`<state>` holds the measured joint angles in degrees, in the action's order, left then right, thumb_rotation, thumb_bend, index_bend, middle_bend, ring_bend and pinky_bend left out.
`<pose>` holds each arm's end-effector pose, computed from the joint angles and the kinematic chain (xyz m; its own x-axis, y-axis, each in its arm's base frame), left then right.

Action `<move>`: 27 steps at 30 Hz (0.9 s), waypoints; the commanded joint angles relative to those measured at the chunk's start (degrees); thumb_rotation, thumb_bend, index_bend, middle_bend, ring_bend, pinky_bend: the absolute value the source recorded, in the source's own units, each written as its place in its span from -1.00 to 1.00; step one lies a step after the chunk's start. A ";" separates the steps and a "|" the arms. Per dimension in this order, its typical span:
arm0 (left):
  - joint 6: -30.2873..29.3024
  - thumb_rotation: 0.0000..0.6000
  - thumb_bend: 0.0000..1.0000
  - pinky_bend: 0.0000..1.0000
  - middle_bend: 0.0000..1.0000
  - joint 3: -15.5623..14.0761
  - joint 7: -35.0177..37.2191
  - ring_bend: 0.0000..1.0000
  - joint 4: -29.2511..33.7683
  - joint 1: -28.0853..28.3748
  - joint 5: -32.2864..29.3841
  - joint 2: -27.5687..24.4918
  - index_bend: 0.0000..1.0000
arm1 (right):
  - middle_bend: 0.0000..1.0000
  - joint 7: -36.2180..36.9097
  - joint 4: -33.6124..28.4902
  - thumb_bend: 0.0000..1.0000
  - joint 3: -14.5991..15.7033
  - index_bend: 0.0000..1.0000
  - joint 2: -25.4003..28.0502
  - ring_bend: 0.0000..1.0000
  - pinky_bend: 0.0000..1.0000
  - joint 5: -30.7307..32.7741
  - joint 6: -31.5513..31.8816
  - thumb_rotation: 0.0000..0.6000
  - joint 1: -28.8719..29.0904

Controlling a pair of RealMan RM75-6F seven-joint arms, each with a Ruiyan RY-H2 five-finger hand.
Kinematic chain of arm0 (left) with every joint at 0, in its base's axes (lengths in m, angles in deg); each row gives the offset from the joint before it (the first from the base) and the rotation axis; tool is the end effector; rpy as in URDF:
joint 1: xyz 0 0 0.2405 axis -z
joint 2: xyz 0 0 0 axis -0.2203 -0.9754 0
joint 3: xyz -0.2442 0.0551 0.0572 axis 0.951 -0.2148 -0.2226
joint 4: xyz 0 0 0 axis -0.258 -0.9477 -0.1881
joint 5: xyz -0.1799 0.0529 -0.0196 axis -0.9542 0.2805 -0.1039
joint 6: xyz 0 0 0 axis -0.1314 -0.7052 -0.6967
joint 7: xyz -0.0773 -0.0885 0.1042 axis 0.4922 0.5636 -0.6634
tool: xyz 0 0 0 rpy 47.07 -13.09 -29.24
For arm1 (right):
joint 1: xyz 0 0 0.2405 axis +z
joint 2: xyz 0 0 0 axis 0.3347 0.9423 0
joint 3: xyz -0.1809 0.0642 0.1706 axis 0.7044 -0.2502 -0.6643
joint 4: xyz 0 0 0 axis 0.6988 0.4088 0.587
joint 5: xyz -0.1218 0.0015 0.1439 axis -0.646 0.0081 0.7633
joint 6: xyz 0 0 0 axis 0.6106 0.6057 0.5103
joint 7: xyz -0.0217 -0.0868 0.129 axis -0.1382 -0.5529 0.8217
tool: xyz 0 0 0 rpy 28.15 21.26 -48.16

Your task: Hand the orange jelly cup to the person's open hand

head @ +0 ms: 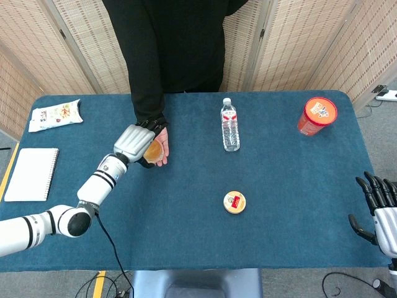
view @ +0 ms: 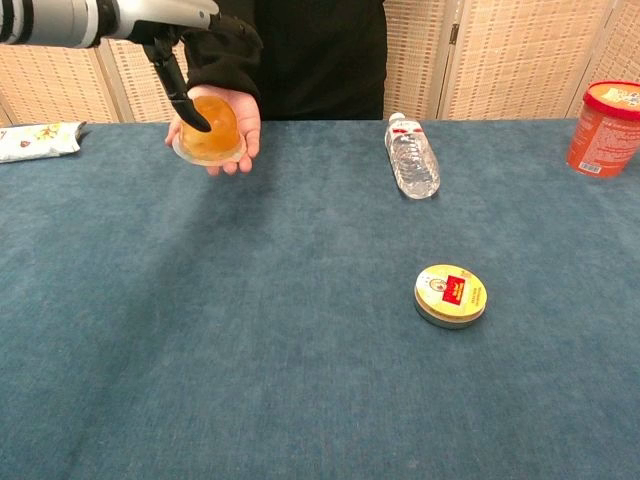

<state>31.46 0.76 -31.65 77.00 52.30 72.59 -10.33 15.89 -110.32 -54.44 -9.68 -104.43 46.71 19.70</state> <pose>-0.0488 0.4158 0.0985 0.5847 0.2162 0.7819 0.7735 -0.4393 -0.4569 -0.2944 -0.1662 0.2165 0.4081 0.0693 0.9103 -0.9111 -0.0320 0.4109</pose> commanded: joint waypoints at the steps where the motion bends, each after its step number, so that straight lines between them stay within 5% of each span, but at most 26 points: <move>1: -7.30 1.00 -0.72 -0.51 -1.00 0.25 -0.46 -1.00 12.58 -2.78 0.07 -6.83 -1.00 | -1.00 0.30 0.25 -0.43 0.58 -1.00 0.12 -1.00 -1.00 -1.28 0.33 1.00 -0.08; 4: -13.59 1.00 -0.72 -0.51 -1.00 -2.24 -2.34 -1.00 20.51 -6.58 2.57 -10.27 -1.00 | -1.00 0.61 0.48 -0.42 1.10 -1.00 0.21 -1.00 -1.00 -2.55 0.68 1.00 -0.15; 8: -27.61 1.00 -0.72 -0.53 -1.00 -10.66 -5.36 -1.00 28.96 -17.82 14.41 -12.71 -1.00 | -1.00 0.87 0.85 -0.43 1.76 -1.00 0.20 -1.00 -1.00 -4.11 1.38 1.00 -0.39; 14: -49.13 1.00 -0.72 -0.59 -1.00 -22.78 0.71 -1.00 19.95 -38.79 37.55 -7.70 -1.00 | -1.00 -2.37 0.99 -0.43 2.28 -1.00 -0.92 -1.00 -1.00 -4.96 0.21 1.00 0.09; 21: -59.85 1.00 -0.72 -0.64 -1.00 -23.27 17.38 -1.00 -0.77 -53.43 40.40 0.61 -1.00 | -1.00 -6.52 0.09 -0.42 1.64 -1.00 -2.20 -1.00 -1.00 -2.85 -2.14 1.00 0.98; 27: -62.77 1.00 -0.72 -0.66 -1.00 -21.08 16.84 -1.00 -8.69 -57.62 42.75 4.94 -1.00 | -1.00 -9.02 -0.34 -0.43 0.68 -1.00 -3.39 -1.00 -1.00 -1.22 -0.87 1.00 0.39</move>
<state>-28.28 -20.42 -16.64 71.39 -2.44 112.66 -8.20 7.01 -110.56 -53.63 -12.95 -105.78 45.72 20.19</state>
